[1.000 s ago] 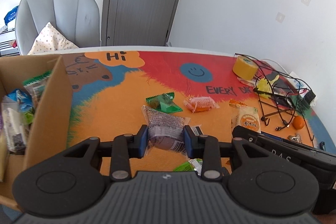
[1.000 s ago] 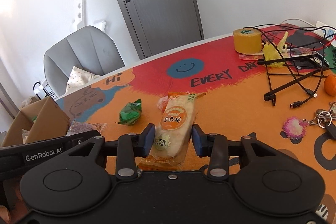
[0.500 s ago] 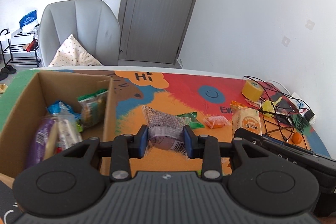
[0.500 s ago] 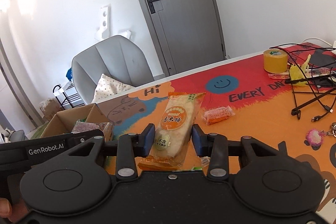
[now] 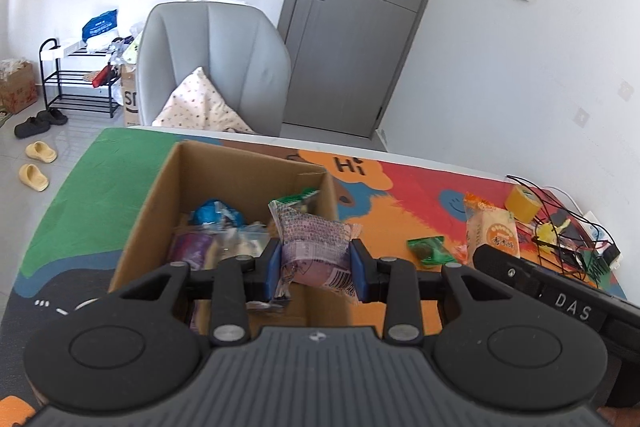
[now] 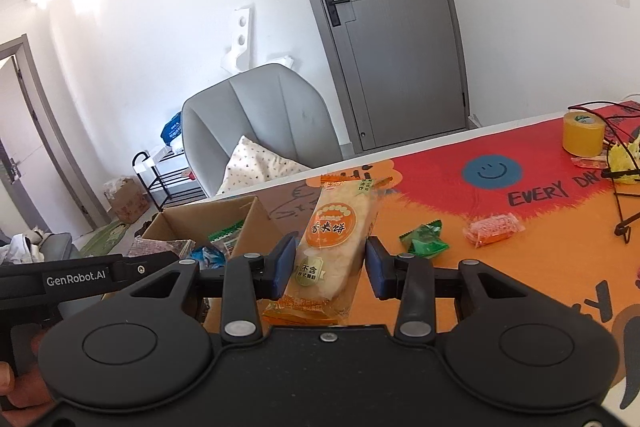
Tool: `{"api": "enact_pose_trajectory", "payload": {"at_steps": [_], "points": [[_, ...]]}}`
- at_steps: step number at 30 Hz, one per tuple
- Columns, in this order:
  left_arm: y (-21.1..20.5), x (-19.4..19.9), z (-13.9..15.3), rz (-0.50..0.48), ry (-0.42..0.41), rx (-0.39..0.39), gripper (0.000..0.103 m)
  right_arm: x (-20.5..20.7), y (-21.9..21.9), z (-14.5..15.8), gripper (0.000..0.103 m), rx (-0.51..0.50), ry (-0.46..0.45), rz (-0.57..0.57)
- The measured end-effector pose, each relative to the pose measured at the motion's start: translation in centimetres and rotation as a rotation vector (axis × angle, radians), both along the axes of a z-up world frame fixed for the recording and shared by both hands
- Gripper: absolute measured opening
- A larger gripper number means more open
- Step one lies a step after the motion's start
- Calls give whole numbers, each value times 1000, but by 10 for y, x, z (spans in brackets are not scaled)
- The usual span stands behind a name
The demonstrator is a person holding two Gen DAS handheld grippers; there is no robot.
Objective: Organize snacks
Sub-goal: 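Carry both snacks over the box and open the left then right tool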
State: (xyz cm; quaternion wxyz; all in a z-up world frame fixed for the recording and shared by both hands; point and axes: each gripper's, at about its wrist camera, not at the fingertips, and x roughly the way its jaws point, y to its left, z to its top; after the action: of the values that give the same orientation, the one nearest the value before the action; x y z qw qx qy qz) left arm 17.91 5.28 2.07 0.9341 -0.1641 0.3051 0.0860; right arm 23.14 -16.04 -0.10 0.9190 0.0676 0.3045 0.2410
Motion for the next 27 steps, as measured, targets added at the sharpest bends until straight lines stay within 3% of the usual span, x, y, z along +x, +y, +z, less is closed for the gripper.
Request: {"api": "enact_pose_trajectory", "payload": {"at_steps": [14,19,27], "points": [[31,-6,-14,16,76,-22,37,2,54,7,39,-2,-13,106],[47,-13,-16,44,79,-51,52,-2,71,7,39,-5,-6,150],[65,-23,-9,87,41,-67,59,-9,90,8,39,-10,3,188]]}}
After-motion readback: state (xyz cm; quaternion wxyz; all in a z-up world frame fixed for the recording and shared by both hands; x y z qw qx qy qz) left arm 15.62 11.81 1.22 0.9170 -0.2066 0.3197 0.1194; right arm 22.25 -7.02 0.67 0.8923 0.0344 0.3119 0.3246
